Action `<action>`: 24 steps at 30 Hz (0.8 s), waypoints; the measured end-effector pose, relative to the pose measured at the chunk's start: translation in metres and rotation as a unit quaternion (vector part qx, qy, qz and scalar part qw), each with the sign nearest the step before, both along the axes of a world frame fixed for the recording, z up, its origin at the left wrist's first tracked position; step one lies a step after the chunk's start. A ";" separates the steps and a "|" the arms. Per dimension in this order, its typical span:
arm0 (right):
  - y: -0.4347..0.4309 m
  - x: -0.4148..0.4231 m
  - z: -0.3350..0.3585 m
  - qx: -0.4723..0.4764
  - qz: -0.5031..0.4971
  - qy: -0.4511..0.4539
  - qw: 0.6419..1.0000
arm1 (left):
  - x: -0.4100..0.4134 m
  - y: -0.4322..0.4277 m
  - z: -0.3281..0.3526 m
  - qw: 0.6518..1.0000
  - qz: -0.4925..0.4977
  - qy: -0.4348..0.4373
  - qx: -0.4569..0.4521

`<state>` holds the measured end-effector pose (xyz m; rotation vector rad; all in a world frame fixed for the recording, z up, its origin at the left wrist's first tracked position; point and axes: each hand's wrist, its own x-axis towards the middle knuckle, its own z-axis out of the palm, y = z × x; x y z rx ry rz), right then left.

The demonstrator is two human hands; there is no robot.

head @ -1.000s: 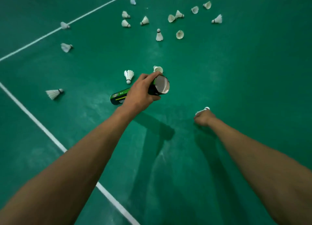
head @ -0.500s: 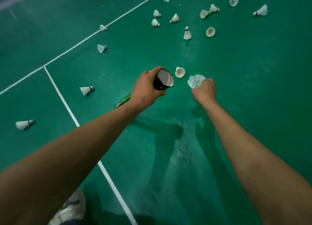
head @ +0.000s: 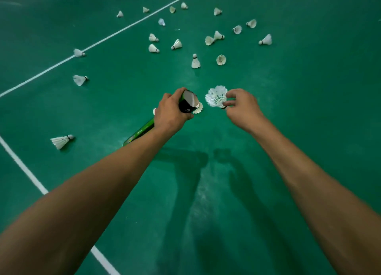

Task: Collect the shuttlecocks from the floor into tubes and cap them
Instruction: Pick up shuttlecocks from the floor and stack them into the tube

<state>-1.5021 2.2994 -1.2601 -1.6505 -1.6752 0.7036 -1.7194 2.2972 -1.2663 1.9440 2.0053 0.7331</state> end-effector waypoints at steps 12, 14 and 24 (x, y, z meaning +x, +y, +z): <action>0.016 -0.033 0.005 -0.036 -0.016 0.098 0.994 | -0.036 0.048 0.038 0.997 -0.068 -0.033 0.031; 0.024 -0.037 0.039 0.012 -0.021 0.139 0.990 | -0.043 0.057 0.045 0.995 -0.069 -0.061 0.048; 0.020 -0.108 0.154 0.063 0.041 0.295 0.953 | -0.068 0.084 0.076 0.959 -0.085 -0.254 0.095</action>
